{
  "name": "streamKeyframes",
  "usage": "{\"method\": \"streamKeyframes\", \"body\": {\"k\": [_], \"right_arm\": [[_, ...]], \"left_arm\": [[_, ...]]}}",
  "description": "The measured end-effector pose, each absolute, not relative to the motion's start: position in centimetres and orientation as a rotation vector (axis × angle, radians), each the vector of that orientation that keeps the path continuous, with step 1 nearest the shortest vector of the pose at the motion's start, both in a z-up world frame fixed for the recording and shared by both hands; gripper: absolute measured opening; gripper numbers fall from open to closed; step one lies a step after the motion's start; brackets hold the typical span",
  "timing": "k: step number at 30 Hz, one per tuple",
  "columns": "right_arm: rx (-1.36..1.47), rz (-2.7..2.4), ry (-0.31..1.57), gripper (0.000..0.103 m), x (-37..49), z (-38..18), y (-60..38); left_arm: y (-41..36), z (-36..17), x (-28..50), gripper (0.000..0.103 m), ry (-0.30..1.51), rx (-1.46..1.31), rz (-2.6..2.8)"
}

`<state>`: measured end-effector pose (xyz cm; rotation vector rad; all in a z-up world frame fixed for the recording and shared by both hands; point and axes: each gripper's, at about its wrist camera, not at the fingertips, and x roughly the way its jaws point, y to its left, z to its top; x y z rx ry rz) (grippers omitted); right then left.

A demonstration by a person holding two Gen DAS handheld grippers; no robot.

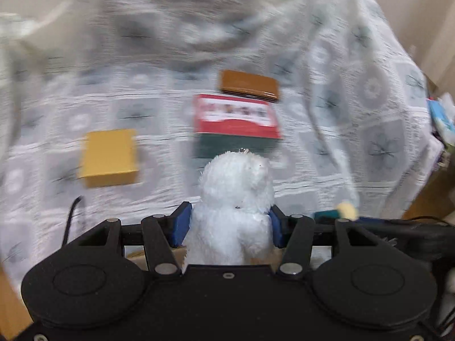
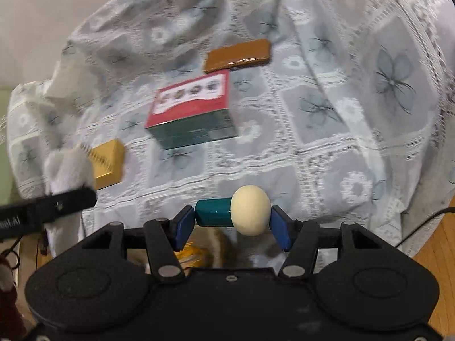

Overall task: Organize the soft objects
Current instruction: 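Carry the bear and peg in both grippers over the woven basket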

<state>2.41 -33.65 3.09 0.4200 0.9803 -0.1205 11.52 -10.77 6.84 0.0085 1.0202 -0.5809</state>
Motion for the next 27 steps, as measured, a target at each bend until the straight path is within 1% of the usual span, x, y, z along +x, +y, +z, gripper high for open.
{"method": "streamKeyframes", "body": {"k": [9, 16, 20, 27], "right_arm": [[0.381, 0.003, 0.982, 0.058, 2.4, 4.4, -29.3], [0.368, 0.060, 1.012, 0.058, 2.7, 3.8, -27.3], [0.365, 0.074, 1.050, 0.058, 2.7, 3.0, -26.7], [0.357, 0.054, 1.083, 0.058, 2.7, 1.9, -26.7]], "left_arm": [[-0.8, 8.8, 9.3, 0.053, 0.947, -0.072, -0.297], [4.3, 9.5, 8.3, 0.053, 0.905, -0.028, -0.057], [4.6, 8.6, 8.5, 0.053, 0.927, -0.035, -0.019], [0.2, 4.6, 8.2, 0.053, 1.081, -0.028, -0.199]]}}
